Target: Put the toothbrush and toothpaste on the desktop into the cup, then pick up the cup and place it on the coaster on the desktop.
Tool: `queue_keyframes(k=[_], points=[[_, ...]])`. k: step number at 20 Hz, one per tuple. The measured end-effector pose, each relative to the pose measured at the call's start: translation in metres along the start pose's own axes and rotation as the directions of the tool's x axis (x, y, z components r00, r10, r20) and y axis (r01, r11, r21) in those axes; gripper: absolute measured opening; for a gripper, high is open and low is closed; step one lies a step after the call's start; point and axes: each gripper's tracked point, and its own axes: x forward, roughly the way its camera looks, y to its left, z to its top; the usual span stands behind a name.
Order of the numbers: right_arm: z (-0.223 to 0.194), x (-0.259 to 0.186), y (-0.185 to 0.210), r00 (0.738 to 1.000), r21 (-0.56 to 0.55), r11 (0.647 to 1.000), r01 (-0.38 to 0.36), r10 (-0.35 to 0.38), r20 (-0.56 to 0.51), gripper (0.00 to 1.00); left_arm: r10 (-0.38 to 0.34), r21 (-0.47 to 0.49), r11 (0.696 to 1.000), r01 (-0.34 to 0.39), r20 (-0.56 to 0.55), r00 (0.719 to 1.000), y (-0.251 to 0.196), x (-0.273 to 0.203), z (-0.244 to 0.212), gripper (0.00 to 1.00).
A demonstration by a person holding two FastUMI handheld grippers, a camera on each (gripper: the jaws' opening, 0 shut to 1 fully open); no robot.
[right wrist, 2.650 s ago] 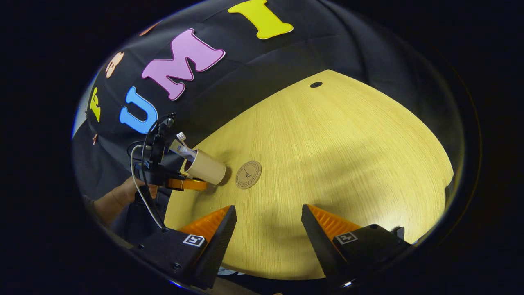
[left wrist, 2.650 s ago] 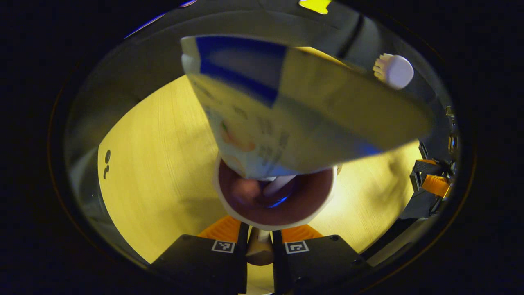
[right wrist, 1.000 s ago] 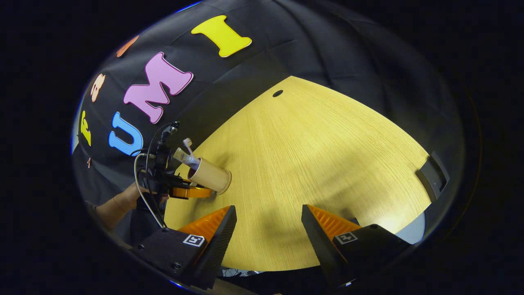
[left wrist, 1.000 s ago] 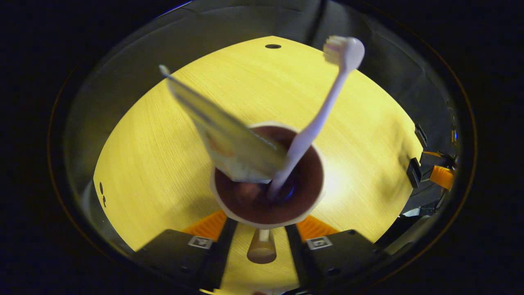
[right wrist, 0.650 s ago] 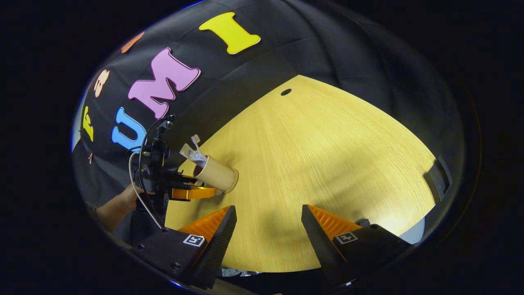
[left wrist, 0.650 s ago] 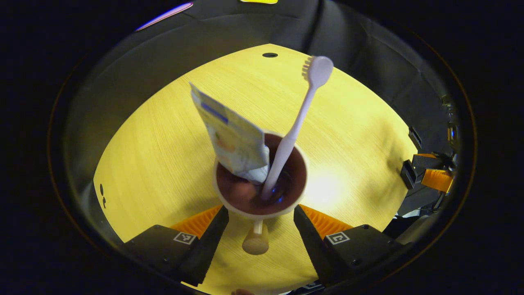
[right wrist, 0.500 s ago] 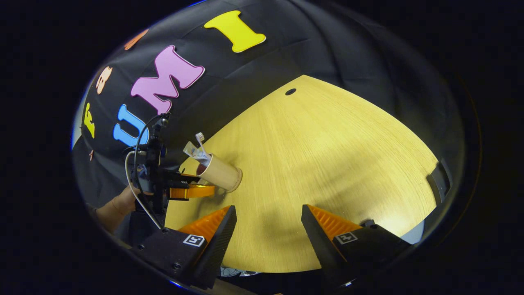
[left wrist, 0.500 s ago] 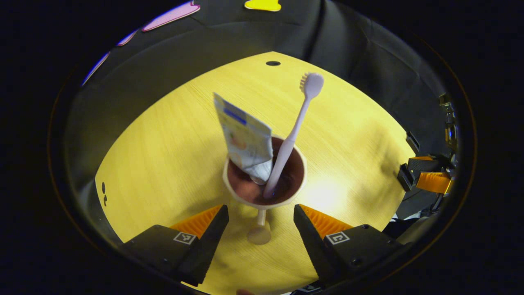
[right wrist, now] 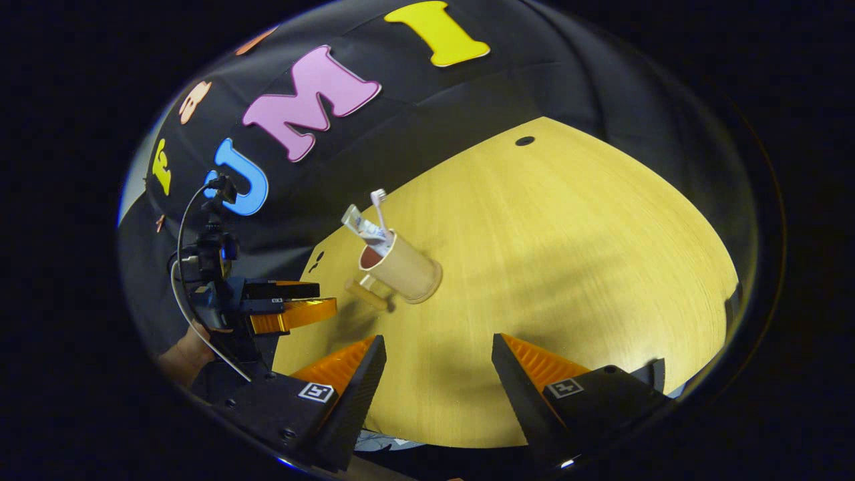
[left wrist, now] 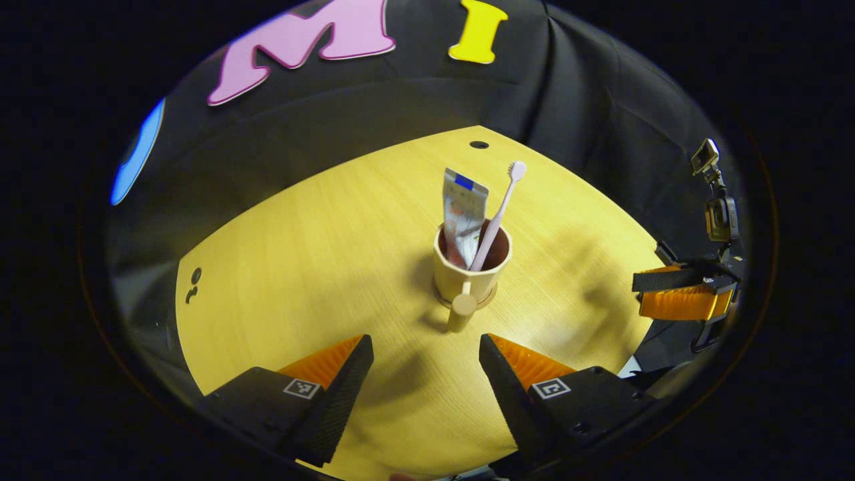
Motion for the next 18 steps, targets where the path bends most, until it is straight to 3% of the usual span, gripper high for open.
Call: queue_keyframes(k=[9,13,18], points=[[-0.017,0.021,0.076,0.992,-0.138,0.985,-0.101,0.09,-0.085,0.98,0.113,-0.158,0.983,-0.096,0.1,0.989,0.033,-0.068,-0.045,0.99],[-0.016,0.025,0.103,0.989,-0.204,0.97,-0.134,0.118,-0.088,0.98,0.114,-0.249,0.966,-0.075,0.148,0.982,0.035,-0.091,-0.055,0.99],[-0.009,0.017,0.133,0.984,-0.262,0.95,-0.171,0.153,-0.087,0.98,0.125,-0.264,0.961,-0.078,0.166,0.978,0.032,-0.11,-0.063,0.99]])
